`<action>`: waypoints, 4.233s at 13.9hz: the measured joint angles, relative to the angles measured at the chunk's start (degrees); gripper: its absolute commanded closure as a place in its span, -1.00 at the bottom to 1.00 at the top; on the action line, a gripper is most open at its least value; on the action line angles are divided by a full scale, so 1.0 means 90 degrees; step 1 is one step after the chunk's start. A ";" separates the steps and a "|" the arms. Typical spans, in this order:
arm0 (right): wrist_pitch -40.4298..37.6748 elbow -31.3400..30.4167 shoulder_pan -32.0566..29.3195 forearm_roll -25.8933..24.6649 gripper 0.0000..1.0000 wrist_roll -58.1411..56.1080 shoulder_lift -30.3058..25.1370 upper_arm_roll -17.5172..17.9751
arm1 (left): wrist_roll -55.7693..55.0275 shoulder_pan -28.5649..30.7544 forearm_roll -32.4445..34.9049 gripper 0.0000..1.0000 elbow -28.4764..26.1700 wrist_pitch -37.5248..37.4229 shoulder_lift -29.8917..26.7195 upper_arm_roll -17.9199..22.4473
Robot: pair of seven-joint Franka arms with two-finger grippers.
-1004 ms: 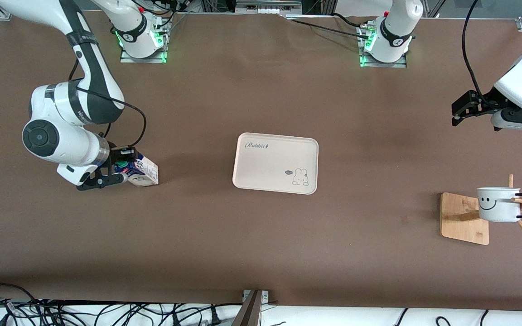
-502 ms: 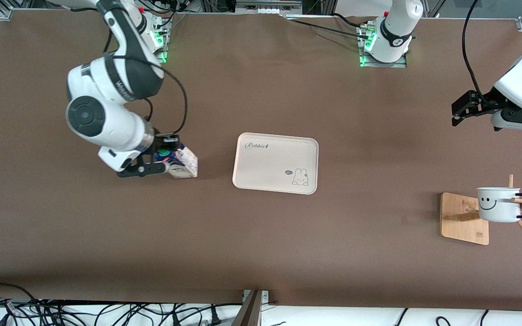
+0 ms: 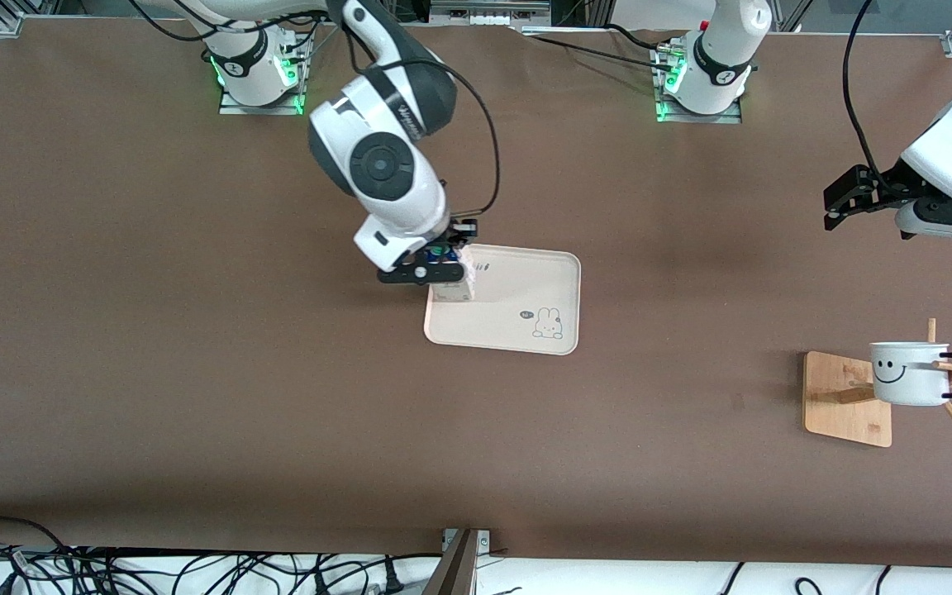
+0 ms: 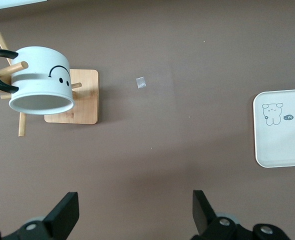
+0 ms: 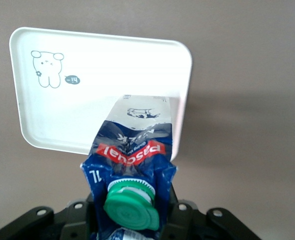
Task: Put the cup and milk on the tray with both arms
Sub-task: 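Carry the milk carton with the right gripper over the white tray, then release the carton on the tray and withdraw the right gripper, then reach the left gripper to the white mug on the stand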
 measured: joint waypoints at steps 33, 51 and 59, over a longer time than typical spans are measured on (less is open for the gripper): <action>-0.1975 -0.0918 -0.2172 -0.0074 -1.00 -0.3647 -0.2993 -0.1268 | -0.1744 0.0788 -0.0213 -1.00 -0.2099 0.3642 -0.0147 0.0065; -0.1401 -0.1895 -0.2425 -0.0644 -1.00 -0.4383 -0.3613 -0.1525 | -0.1954 0.1104 -0.2209 0.31 -0.1670 0.5799 0.1394 0.0064; -0.1389 -0.1742 -0.2482 -0.0663 -1.00 -0.4382 -0.3524 -0.1553 | -0.1802 0.1143 -0.2209 0.09 -0.1497 0.5510 0.1436 0.0063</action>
